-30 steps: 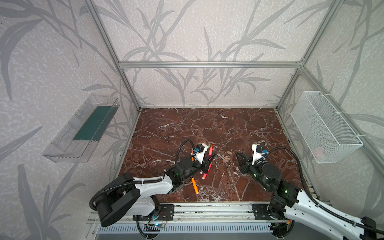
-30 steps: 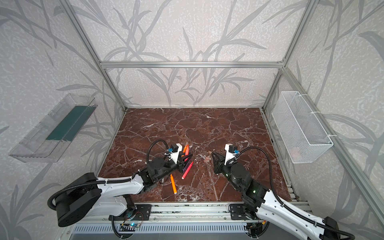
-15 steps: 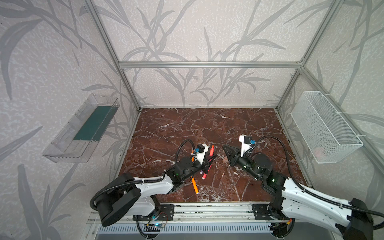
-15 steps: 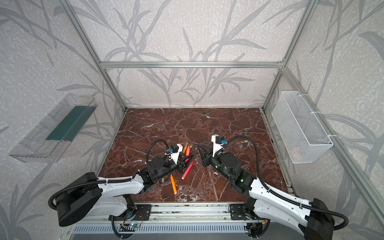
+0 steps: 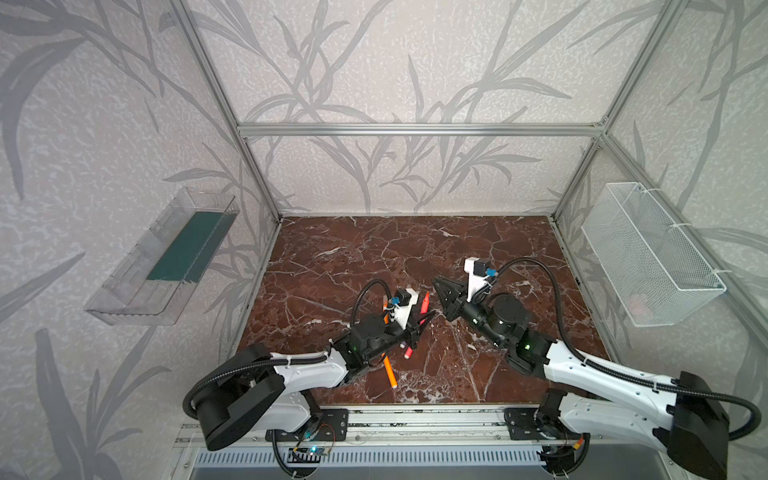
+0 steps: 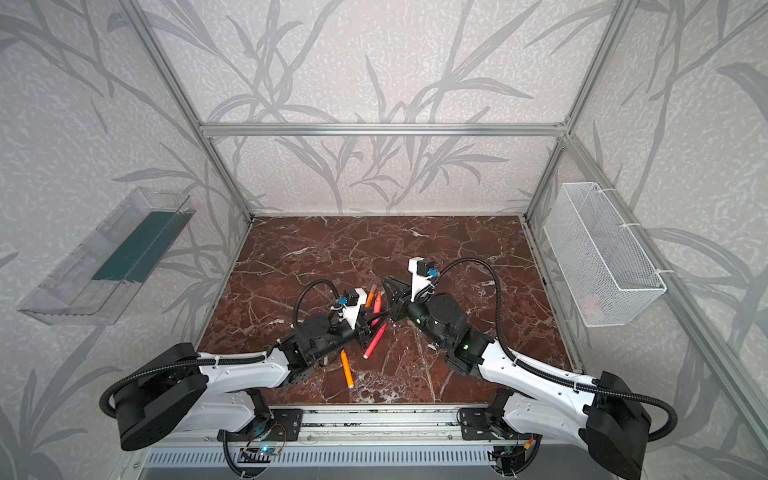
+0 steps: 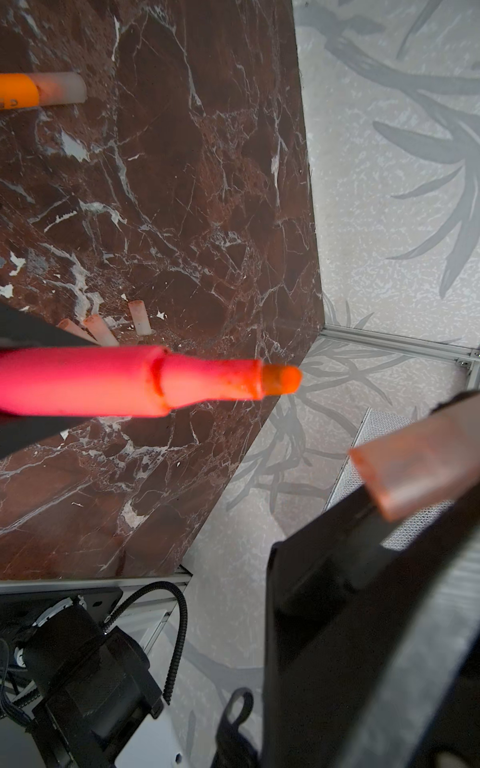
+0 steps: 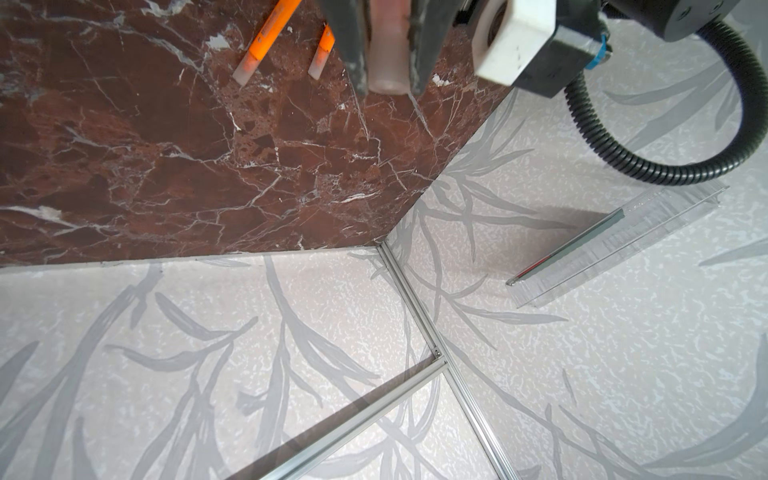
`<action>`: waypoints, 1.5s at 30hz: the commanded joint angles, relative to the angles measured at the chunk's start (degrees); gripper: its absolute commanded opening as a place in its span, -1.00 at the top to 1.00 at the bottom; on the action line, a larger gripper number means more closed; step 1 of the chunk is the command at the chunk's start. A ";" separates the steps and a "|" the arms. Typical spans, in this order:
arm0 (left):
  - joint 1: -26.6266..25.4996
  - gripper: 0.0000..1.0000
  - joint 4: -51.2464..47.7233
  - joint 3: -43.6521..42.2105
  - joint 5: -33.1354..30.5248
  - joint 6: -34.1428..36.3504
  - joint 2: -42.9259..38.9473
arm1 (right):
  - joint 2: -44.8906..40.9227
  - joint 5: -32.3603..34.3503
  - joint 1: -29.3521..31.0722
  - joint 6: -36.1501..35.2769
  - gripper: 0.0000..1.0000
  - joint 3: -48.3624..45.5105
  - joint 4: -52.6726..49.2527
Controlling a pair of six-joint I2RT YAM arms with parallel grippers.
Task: Insert the pens into the pen caps
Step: 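Lift the pale pink cap with the right gripper toward the pink marker tip, then push the cap down onto the pink marker tip held by the left gripper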
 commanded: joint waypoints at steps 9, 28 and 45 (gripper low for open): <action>0.22 1.00 2.65 0.47 1.07 -0.18 -0.81 | 5.03 1.27 0.16 -0.55 1.00 3.31 5.15; 0.22 1.00 2.81 0.02 -1.45 -0.10 -1.09 | 6.01 0.70 1.08 2.16 1.00 -1.36 9.33; 1.58 1.00 7.94 1.04 0.49 -8.13 1.86 | 3.17 -2.94 3.19 1.61 1.00 -8.09 16.02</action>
